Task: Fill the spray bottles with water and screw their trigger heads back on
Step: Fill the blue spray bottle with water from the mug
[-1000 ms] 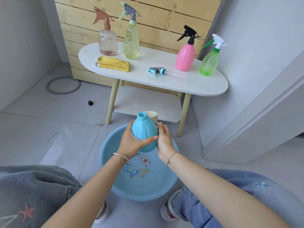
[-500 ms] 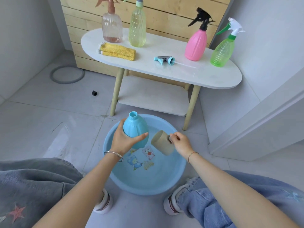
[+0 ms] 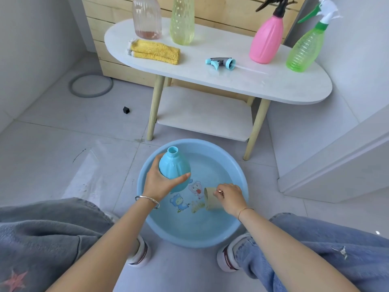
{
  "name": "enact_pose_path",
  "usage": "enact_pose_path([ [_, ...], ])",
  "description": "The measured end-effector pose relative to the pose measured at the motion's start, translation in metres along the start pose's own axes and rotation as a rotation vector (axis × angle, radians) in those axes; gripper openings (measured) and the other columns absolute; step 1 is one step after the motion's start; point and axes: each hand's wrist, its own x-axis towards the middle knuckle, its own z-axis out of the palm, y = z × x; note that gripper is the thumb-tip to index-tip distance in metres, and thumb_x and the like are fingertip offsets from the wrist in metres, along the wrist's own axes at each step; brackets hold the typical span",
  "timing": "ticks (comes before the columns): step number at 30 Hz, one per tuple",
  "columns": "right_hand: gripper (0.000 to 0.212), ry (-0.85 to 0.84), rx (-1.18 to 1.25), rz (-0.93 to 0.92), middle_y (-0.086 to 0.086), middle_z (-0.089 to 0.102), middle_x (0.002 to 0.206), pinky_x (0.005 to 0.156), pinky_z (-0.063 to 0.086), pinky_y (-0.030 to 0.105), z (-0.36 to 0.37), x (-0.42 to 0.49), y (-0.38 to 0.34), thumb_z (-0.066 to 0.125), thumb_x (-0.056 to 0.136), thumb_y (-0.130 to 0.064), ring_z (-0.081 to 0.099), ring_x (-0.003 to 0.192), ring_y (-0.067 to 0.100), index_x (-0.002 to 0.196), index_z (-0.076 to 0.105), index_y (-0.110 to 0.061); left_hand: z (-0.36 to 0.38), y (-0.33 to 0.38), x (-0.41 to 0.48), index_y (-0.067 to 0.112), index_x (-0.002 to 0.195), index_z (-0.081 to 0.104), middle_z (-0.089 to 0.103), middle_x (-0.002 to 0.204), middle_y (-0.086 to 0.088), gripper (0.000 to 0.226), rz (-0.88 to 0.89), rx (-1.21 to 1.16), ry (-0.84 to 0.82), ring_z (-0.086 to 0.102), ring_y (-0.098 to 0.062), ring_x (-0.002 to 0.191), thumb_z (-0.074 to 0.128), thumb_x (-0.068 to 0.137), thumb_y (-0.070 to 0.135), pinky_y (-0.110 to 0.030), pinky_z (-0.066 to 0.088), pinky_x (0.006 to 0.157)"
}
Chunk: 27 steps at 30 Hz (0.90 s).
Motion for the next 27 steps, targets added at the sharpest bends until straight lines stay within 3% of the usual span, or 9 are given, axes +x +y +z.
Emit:
enact_pose_path([
  [7,0.022,-0.023,0.088,0.024,-0.004,0.050,0.077,0.077,0.030,0.028,0.010,0.004,-0.001,0.051,0.096,-0.026,0.050,0.087,0.022,0.074,0.049,-0.021,-0.001,0.002,0.001,0.029,0.122,0.048,0.060,0.106,0.017,0.075,-0.004,-0.013,0.011,0.058,0.005,0.094,0.090,0.061,0.028,-0.007,0.047,0.067],
  [10,0.031,0.018,0.319,0.140,-0.001,0.051,0.076,0.068,0.032,0.028,0.008,0.003,0.002,0.055,0.093,-0.022,0.046,0.078,0.019,0.064,0.045,-0.024,-0.002,0.002,0.001,0.029,0.121,0.048,0.060,0.104,0.016,0.073,-0.004,-0.014,0.016,0.058,0.003,0.093,0.090,0.061,0.028,-0.009,0.047,0.065],
  [15,0.026,0.149,0.738,0.318,0.008,0.046,0.073,0.059,0.030,0.027,-0.018,-0.004,0.001,0.051,0.094,-0.015,0.040,0.069,0.018,0.069,0.045,-0.010,-0.004,0.006,-0.002,0.029,0.117,0.048,0.059,0.101,0.016,0.068,0.003,-0.029,0.031,0.058,0.001,0.091,0.090,0.062,0.027,-0.012,0.047,0.065],
  [21,0.028,0.294,0.873,0.309,0.003,0.034,0.064,0.046,0.023,0.018,-0.081,-0.012,-0.014,0.057,0.090,-0.016,0.030,0.061,0.013,0.065,0.043,-0.012,-0.002,0.011,-0.007,0.030,0.117,0.047,0.058,0.100,0.017,0.069,0.029,-0.043,0.032,0.057,0.001,0.090,0.089,0.063,0.027,-0.013,0.046,0.064],
  [27,0.032,0.383,1.008,0.202,0.000,0.045,0.062,0.067,0.032,0.025,-0.151,-0.018,-0.033,0.071,0.082,-0.023,0.042,0.068,0.013,0.058,0.051,-0.016,0.006,0.013,-0.009,0.035,0.118,0.049,0.062,0.105,0.013,0.075,0.058,-0.046,0.002,0.060,-0.003,0.097,0.092,0.057,0.034,-0.024,0.052,0.078],
])
